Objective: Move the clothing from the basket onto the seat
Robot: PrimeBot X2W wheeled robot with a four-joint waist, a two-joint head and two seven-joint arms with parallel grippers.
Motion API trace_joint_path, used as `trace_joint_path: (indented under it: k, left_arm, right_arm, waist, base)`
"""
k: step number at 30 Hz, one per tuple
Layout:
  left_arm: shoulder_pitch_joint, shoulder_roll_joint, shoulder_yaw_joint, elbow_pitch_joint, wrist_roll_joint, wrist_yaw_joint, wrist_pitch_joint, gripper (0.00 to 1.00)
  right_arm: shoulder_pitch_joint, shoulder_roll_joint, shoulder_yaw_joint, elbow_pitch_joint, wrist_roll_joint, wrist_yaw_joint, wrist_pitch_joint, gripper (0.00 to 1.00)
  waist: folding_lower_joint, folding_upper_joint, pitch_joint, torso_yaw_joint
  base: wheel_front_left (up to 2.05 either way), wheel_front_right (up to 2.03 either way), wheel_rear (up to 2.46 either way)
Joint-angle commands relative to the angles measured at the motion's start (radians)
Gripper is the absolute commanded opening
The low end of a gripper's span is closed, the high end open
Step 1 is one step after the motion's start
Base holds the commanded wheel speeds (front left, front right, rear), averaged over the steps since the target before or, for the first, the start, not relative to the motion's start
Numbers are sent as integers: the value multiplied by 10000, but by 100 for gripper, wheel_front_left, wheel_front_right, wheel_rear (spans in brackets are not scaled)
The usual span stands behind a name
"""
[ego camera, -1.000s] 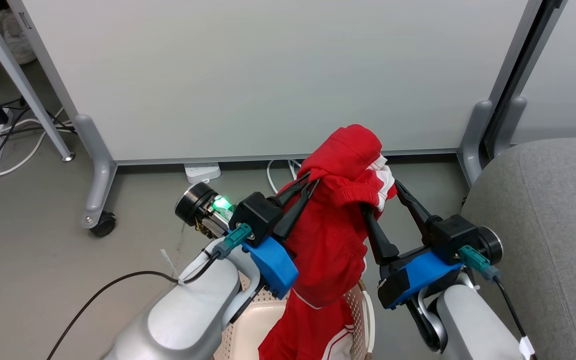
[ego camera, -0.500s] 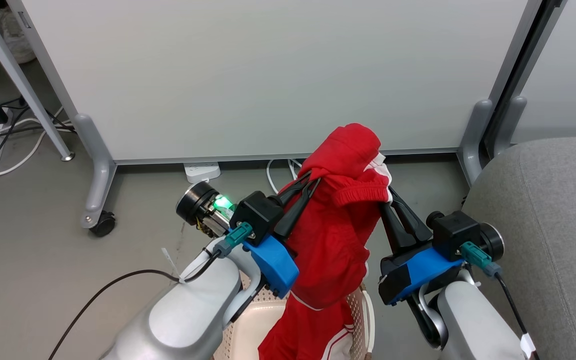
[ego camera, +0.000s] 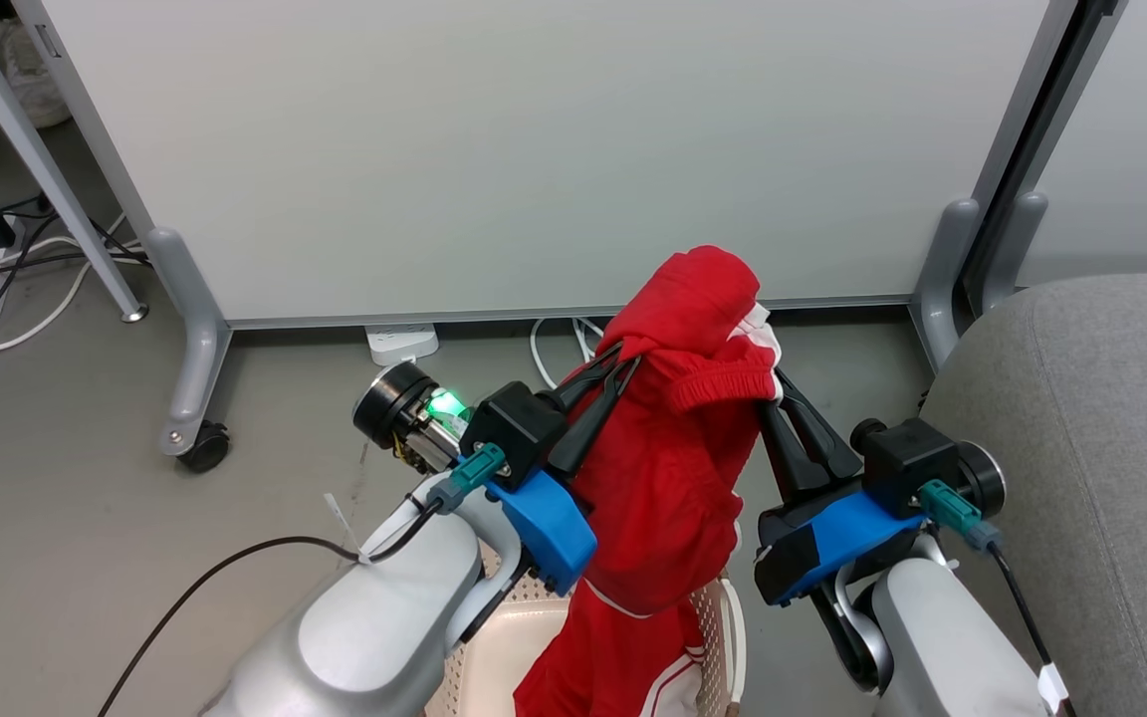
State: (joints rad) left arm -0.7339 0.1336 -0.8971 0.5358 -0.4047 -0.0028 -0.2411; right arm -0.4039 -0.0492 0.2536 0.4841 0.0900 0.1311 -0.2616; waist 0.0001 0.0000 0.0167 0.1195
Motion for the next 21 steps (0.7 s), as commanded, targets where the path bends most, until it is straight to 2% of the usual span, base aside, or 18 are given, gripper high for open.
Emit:
trace_joint_path:
  k: [1, 2, 3, 4, 21]
  left_arm:
    - [-134, 37, -3, 29, -61, 38, -70, 0]
    - [-135, 39, -7, 39, -58, 51, -73, 0]
    - [-140, 43, -7, 42, -51, 74, -75, 42]
    - [-144, 47, -12, 44, -47, 95, -76, 100]
    - [-143, 133, -95, -3, -79, 207, -140, 100]
  right_arm:
    - [-54, -20, -19, -58, 34, -7, -53, 0]
    - [-48, -20, -23, -62, 30, -7, -53, 0]
    - [-42, -20, -22, -69, 26, -7, -54, 0]
    - [-34, -20, -18, -77, 30, -7, -54, 0]
    - [13, -20, -43, -145, 44, -7, -54, 0]
  waist:
    - [-1, 0, -2, 6]
    - [-1, 0, -5, 6]
    - [-1, 0, -8, 6]
    - [-1, 0, -12, 5]
    - [-1, 0, -5, -128]
  base:
    - [0, 0, 0]
    - [0, 0, 0]
    - [0, 0, 0]
    - [0, 0, 0]
    - [0, 0, 0]
